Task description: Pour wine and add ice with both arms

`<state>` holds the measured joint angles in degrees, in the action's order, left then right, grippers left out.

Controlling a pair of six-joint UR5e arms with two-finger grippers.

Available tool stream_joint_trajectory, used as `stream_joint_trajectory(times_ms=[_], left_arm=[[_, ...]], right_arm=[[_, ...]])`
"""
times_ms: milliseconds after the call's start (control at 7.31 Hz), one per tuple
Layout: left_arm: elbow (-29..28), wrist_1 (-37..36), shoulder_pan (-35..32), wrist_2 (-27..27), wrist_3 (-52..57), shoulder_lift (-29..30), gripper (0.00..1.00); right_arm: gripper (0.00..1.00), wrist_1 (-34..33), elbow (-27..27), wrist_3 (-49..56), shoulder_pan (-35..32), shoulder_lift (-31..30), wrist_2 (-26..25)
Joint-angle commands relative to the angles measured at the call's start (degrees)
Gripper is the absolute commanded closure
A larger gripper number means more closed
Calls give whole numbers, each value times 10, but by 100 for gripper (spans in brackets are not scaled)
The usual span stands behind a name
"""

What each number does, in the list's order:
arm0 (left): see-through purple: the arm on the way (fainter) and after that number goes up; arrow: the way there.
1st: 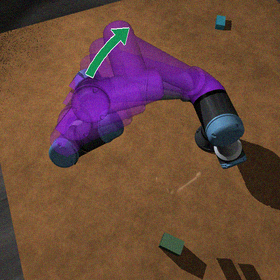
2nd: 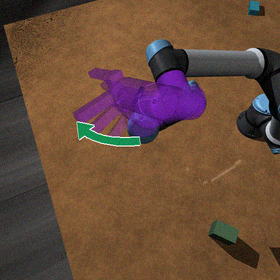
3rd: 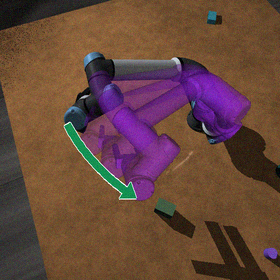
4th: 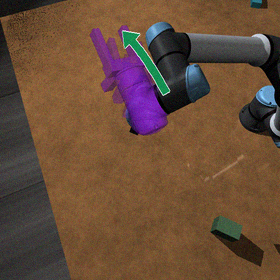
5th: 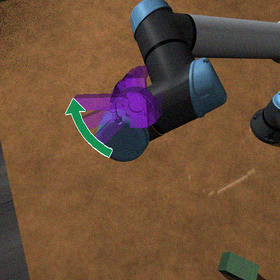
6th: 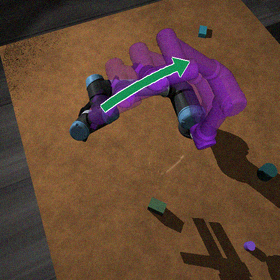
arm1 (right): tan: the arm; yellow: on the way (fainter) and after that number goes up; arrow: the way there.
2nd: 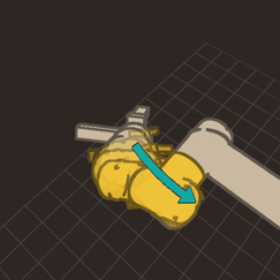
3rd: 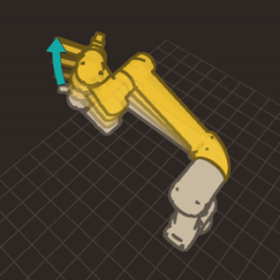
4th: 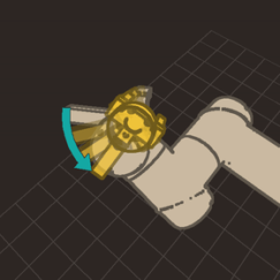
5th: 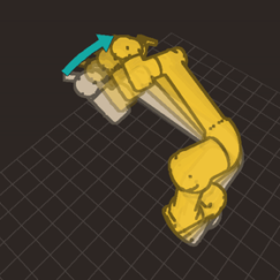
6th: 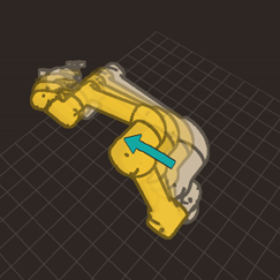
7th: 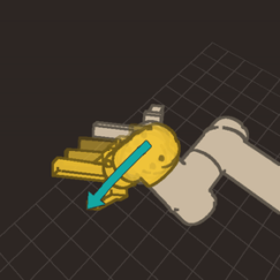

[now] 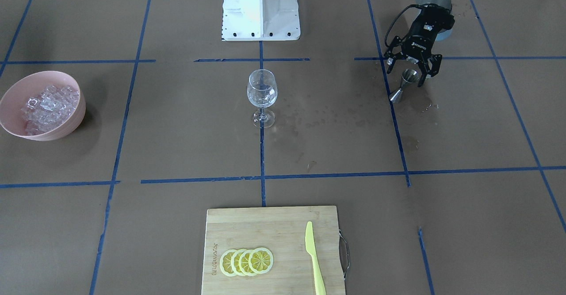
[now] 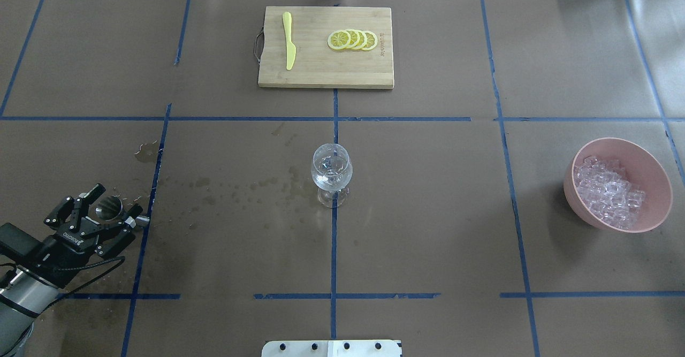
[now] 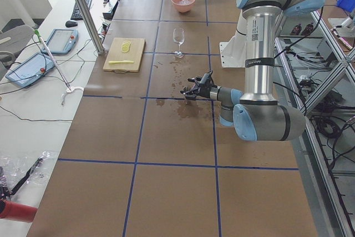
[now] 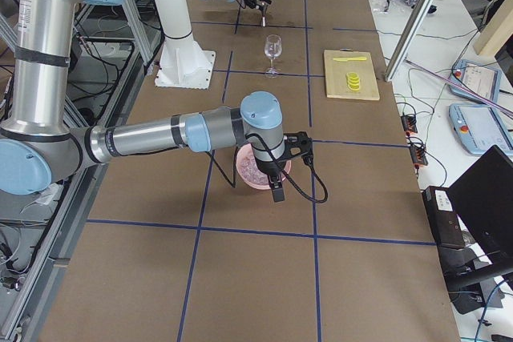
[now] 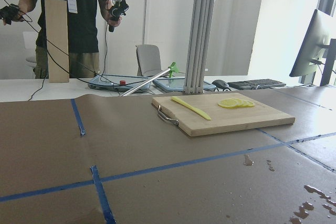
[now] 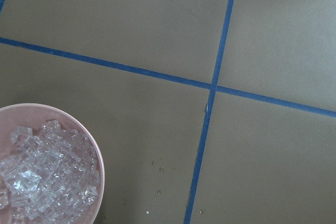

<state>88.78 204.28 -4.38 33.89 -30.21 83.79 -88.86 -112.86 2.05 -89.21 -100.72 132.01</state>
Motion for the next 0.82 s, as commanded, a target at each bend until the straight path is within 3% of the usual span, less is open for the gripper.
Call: stream_joint_trajectory(times_ms=[0, 137, 274, 411, 684], left_arm=[[27, 15, -22, 6, 45, -2, 0], [34, 24, -44, 10, 75, -1, 0], [34, 21, -91, 67, 76, -2, 0], [31, 9, -154, 144, 76, -5, 0], [34, -86, -312, 325, 76, -5, 0]], right_arm=[[0, 0, 0, 0, 0, 0, 0], [0, 0, 0, 0, 0, 0, 0], [0, 0, 0, 0, 0, 0, 0], [0, 0, 0, 1, 0, 0, 0], [0, 0, -1, 1, 0, 1, 0]])
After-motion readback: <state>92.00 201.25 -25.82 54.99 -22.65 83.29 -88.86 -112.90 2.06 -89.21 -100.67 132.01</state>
